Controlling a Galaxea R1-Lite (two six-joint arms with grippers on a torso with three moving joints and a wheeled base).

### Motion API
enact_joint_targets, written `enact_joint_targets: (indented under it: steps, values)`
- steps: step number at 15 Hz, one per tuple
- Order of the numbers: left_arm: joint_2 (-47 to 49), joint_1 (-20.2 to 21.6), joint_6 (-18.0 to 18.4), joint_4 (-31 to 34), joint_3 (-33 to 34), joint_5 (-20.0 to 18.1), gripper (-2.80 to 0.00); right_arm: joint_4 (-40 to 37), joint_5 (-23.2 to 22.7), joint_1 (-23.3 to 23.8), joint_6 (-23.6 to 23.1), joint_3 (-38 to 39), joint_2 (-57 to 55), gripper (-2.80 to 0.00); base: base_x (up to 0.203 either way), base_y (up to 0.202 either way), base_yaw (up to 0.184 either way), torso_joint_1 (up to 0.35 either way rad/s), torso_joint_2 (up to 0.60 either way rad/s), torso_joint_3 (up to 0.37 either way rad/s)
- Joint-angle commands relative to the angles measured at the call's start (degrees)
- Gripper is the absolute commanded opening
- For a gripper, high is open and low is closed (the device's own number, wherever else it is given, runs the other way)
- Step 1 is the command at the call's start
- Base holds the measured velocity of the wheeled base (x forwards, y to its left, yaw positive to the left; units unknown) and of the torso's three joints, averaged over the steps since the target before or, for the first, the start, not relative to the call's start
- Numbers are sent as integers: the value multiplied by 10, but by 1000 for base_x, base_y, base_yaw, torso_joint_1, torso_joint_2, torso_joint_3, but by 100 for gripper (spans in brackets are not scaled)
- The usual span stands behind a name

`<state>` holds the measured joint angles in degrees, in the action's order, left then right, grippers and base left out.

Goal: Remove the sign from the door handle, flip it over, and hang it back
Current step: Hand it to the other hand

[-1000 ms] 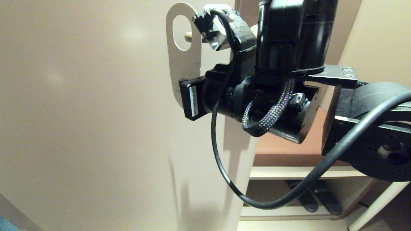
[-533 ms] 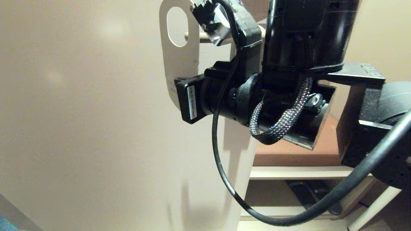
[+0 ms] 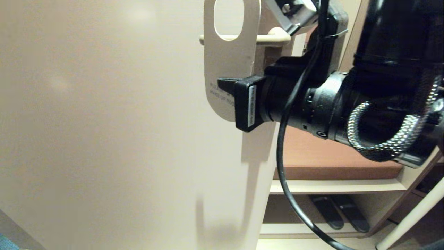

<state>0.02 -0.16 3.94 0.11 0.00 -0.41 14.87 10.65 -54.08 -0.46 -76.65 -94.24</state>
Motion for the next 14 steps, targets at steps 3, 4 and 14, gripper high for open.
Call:
enact_joint_targets:
  steps: [3,4,14]
  values:
    - [0,0,0,0,0,0,-280,0,1,5,-1,73,88,-280,0,0,0,0,0,0]
    - [0,0,0,0,0,0,-280,0,1,5,-1,90,104,-280,0,0,0,0,0,0]
    - [0,0,0,0,0,0,-280,-38,-1,280,0,213,253,-280,0,0,0,0,0,0]
